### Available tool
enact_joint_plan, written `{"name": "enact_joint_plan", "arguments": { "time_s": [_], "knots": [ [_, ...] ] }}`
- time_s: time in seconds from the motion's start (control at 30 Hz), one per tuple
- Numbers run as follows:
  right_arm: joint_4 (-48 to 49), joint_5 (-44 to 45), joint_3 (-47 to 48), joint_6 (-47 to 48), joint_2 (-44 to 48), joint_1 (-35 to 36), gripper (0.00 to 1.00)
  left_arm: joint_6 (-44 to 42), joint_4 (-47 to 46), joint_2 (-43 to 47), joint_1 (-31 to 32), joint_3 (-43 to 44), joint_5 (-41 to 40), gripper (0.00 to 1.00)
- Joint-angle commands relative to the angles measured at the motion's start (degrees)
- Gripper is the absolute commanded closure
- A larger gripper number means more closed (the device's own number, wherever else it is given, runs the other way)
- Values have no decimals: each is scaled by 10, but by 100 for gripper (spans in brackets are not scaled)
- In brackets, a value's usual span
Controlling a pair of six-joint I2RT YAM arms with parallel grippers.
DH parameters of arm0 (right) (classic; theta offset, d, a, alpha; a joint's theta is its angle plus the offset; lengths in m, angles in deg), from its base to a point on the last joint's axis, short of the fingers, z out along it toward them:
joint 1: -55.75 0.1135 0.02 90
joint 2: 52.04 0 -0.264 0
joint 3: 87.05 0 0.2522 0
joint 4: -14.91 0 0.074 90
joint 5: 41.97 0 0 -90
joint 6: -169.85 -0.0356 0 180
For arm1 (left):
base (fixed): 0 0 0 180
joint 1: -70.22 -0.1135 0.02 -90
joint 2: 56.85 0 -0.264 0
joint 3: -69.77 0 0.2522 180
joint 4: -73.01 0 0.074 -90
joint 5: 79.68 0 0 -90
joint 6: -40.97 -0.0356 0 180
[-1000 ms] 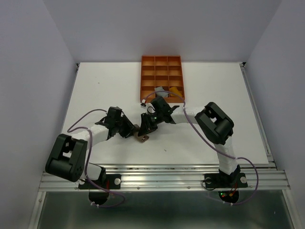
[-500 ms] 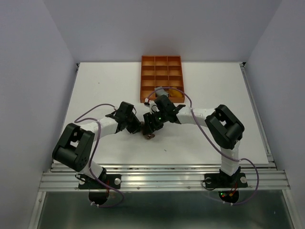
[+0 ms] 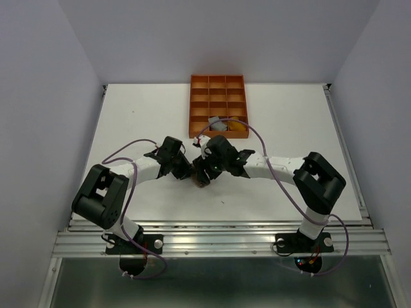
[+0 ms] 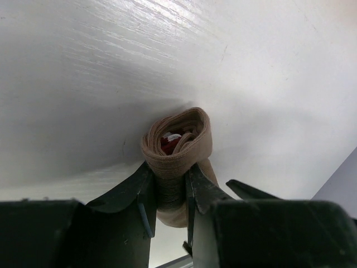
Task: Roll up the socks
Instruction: Roll the sock at the center of the board, then pick up the sock at the center of the board.
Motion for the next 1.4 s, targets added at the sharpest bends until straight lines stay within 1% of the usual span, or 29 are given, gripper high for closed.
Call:
{"name": "enact_joint_plan", "arguments": {
  "time_s": [0.0,0.07,0.23,0.27,0.47,0.6,0.73,0.77,0.93,1.07,1.23,1.37],
  "knots": [
    [41,59,19,37,20,32,38,-20,101,-30,11,-17,-31,100],
    [42,68,26,36,7,37,39,-18,102,-30,11,-16,-30,100],
    [57,122,27,13,-12,43,39,-6,118,-29,13,-15,-28,100],
    [64,147,27,13,-17,49,39,-5,120,-28,14,-15,-28,100],
    [92,181,29,31,-37,66,40,-6,122,-32,14,-13,-19,100],
    [113,200,16,43,-24,77,40,-2,122,-37,14,-14,-16,100],
    [156,215,-16,35,7,88,39,1,126,-42,14,-14,-16,100],
    [171,208,-23,36,12,88,39,2,126,-44,14,-13,-15,100],
    [172,177,-24,36,10,88,39,5,126,-51,14,-11,-6,100],
    [144,172,-15,39,-10,94,39,8,129,-50,13,-11,-6,100],
    [143,166,-32,31,-23,94,40,9,133,-54,14,-6,-3,100],
    [130,189,-43,22,-44,94,41,13,137,-52,14,-8,-7,100]
  ]
}}
